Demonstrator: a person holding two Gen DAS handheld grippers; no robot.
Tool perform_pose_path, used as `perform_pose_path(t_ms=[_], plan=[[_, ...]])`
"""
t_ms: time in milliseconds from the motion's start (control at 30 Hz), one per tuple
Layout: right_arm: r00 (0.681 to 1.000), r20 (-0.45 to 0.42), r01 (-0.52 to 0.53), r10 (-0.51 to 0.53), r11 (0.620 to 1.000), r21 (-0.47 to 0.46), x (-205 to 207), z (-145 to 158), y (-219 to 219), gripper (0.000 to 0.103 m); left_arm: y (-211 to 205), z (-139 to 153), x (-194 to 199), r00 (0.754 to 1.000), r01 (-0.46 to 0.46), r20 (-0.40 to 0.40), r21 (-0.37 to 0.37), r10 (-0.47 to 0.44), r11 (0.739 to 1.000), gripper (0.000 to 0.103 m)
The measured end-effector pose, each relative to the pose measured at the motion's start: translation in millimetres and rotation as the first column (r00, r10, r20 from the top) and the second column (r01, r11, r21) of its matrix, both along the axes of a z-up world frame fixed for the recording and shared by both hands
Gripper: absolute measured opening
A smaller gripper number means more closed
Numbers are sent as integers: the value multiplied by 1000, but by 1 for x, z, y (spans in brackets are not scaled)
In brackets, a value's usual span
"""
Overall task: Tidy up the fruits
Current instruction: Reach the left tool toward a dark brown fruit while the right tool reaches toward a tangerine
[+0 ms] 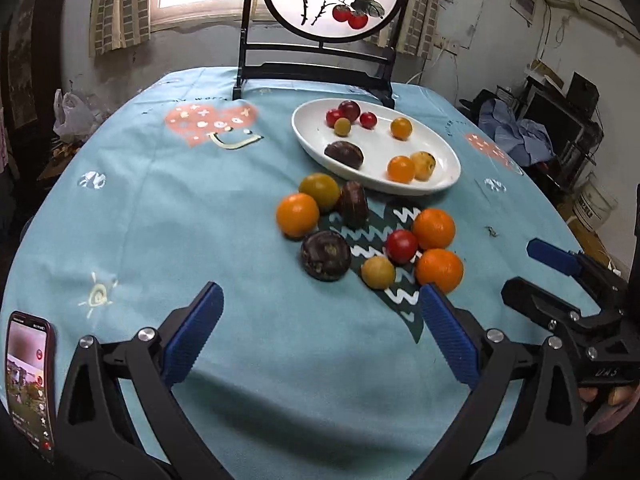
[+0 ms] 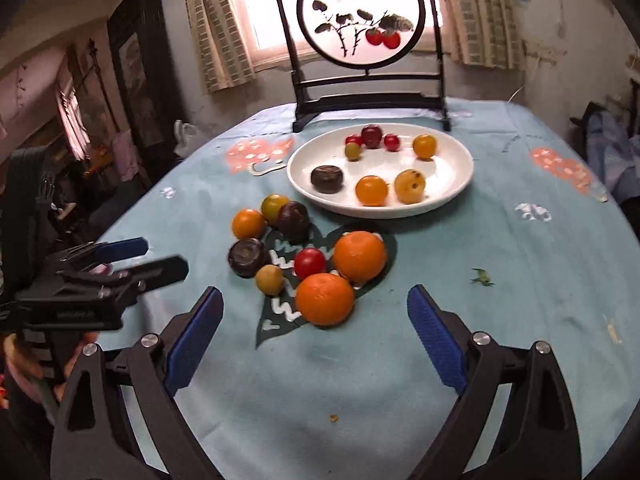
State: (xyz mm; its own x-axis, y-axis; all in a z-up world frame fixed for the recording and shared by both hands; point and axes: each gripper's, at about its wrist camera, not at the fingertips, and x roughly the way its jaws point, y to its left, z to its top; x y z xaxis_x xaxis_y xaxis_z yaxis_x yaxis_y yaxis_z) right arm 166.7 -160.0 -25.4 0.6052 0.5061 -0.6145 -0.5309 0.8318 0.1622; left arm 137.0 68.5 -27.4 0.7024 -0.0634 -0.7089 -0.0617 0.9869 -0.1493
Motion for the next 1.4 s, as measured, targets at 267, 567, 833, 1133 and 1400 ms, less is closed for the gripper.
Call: perform_pose_path(t_ms=[267,567,833,1133,1400], plan=[[976,-219,12,-8,1000,13,41,-29,8,90,6,-27,25,993,92,-68,-15,-93,996,100],[964,-264,-49,37,998,-37,60,-41,20,75,19,-43,61,983,75,-159,-142,-97,987,74],[952,-298,-76,74,997,4,63,-45,19,64,9,-46,80,977,95,-180,-98,-111,991,53],[950,-292,-112,108,994,3,61,-49,25,60,-7,-48,93,975,126,-188,22,-120,992,53],[962,-249,-126,110,991,-50,54,-49,32,60,-10,-47,90,977,103,-193,64,-89,993,44]])
